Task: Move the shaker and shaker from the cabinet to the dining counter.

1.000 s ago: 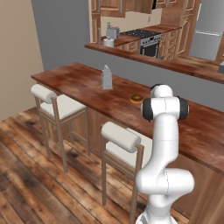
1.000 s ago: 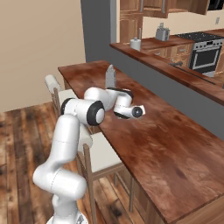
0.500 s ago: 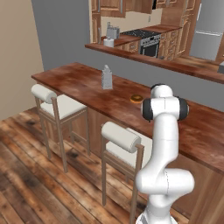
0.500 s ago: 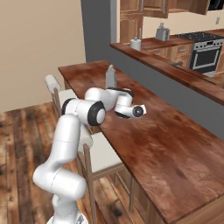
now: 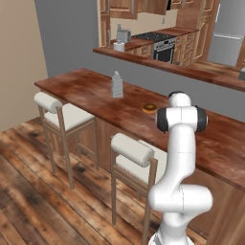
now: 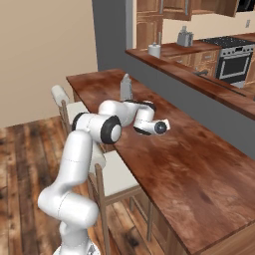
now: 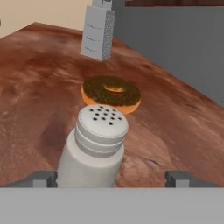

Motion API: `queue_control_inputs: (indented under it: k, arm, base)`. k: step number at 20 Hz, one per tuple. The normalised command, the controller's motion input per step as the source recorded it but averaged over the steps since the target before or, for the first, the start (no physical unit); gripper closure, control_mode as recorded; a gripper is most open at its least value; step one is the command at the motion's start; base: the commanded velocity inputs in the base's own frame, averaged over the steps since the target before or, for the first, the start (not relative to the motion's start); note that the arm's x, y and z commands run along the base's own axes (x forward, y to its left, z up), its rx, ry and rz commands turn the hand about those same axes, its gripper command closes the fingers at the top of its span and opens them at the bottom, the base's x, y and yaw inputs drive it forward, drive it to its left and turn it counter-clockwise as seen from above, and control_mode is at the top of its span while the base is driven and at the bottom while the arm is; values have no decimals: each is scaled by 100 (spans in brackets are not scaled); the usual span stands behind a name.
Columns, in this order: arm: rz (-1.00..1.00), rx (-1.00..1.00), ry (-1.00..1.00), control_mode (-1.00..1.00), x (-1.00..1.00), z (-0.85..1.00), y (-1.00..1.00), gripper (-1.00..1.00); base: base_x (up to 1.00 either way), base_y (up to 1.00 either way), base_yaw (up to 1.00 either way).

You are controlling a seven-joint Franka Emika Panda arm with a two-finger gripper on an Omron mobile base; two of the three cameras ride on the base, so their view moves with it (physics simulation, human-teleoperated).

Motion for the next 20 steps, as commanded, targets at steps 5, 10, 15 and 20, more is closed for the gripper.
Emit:
queue_control_inputs:
  k: [5,10,15,20]
  arm:
    - [-1,0,0,-100,-15,1,-16,-100]
    - [-4,0,0,-100,-24,6,-10,-100]
    - [-2,0,0,-100,-22,10,0,-100]
    - [-3,0,0,-100,-19,14,-1,-100]
  base:
    - [0,0,0]
    - [0,0,0]
    - [0,0,0]
    - [0,0,0]
